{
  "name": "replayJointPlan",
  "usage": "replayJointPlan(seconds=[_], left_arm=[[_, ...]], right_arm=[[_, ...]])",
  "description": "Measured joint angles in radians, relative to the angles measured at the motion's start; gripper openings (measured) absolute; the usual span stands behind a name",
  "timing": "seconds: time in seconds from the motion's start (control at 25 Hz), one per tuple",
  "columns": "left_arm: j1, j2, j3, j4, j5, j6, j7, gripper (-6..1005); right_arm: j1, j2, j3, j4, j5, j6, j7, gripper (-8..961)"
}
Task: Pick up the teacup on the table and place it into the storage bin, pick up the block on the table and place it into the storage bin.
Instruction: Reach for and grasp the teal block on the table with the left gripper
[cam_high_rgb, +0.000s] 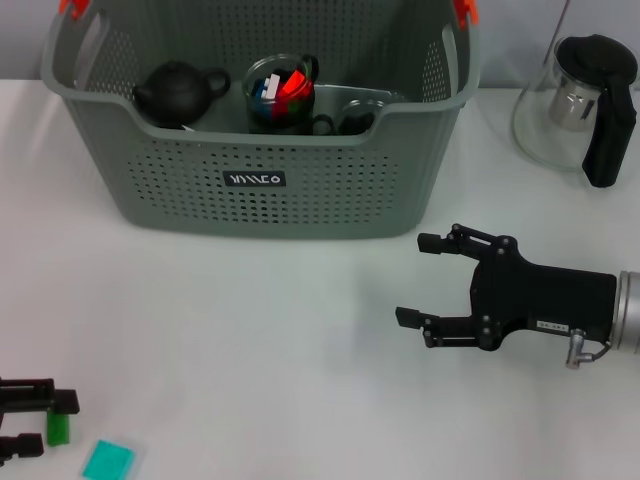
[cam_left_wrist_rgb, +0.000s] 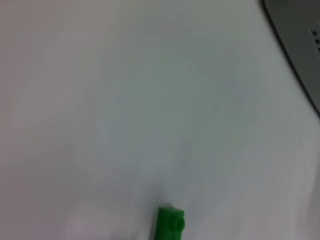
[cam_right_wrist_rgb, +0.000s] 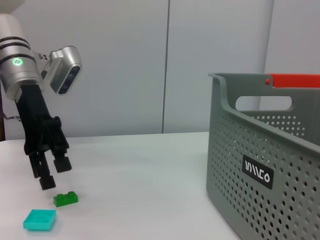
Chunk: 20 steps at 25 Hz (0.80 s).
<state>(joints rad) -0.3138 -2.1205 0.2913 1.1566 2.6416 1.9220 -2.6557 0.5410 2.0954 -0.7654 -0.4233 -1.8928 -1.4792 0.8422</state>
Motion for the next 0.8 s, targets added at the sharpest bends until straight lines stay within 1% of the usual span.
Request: replayJointPlan(seconds=[0.36,0.68,0.8], left_arm=[[0.003,-0.006,-0.015,-0.002,-0.002,-0.038,-0.017,766],[-0.004,-0.024,-0.011,-0.002,-0.002,-0.066,-0.024,765],[-0.006,-0.026,-0.008,-0.002,-0.001,-0.070,-0.024,765]], right_arm=[[0.007,0.000,-0.020,0.000,0.000,0.006,-0.001,942],[0.012,0.000,-0.022,0.000,0.000,0.004,-0.002,941],[0.013,0.000,-0.022,0.000,0.000,0.006,-0.002,941]])
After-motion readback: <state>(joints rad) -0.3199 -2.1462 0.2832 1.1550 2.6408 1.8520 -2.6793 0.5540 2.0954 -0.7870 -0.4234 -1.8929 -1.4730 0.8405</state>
